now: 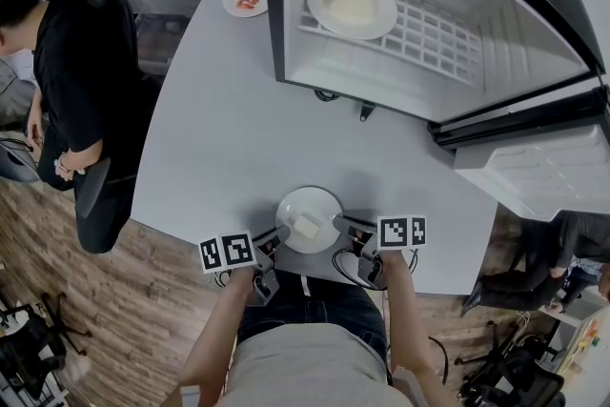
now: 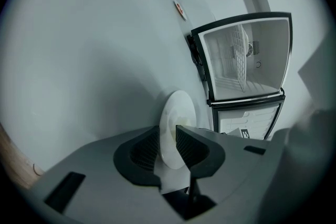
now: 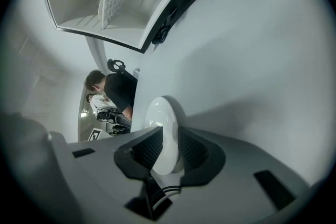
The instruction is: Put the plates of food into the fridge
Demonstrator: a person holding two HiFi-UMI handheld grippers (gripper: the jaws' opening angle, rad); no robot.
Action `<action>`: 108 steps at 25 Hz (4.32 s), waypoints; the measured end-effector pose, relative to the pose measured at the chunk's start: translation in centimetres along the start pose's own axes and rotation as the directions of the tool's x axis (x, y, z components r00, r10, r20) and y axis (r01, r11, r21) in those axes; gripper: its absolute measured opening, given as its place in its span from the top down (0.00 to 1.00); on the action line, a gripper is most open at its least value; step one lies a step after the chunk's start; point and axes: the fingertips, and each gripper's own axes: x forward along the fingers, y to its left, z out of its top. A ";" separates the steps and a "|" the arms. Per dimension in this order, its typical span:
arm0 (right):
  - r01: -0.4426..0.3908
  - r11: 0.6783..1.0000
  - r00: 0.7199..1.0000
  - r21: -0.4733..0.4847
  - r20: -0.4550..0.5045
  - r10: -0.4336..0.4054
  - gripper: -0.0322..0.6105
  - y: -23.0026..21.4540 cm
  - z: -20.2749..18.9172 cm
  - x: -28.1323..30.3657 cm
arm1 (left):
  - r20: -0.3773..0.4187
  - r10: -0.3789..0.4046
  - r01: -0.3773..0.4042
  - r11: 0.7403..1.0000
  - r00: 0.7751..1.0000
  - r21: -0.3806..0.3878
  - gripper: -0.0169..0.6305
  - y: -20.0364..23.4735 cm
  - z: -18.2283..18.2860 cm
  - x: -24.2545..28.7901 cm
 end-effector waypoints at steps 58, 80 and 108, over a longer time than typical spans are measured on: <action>-0.039 0.999 0.564 -0.014 0.825 0.033 0.90 12.7 27.0 -22.9 | 0.081 -0.447 0.435 0.891 0.891 0.135 0.95 -34.0 16.6 4.8; 0.154 0.986 0.499 0.056 0.858 -0.127 0.88 9.5 30.8 -23.3 | 0.110 -0.427 0.416 0.902 0.897 0.112 0.95 -35.3 19.2 9.4; 0.196 0.969 0.615 -0.150 0.789 -0.002 0.86 13.1 24.0 -19.0 | 0.181 -0.452 0.453 0.891 0.873 0.041 0.95 -35.8 20.3 9.9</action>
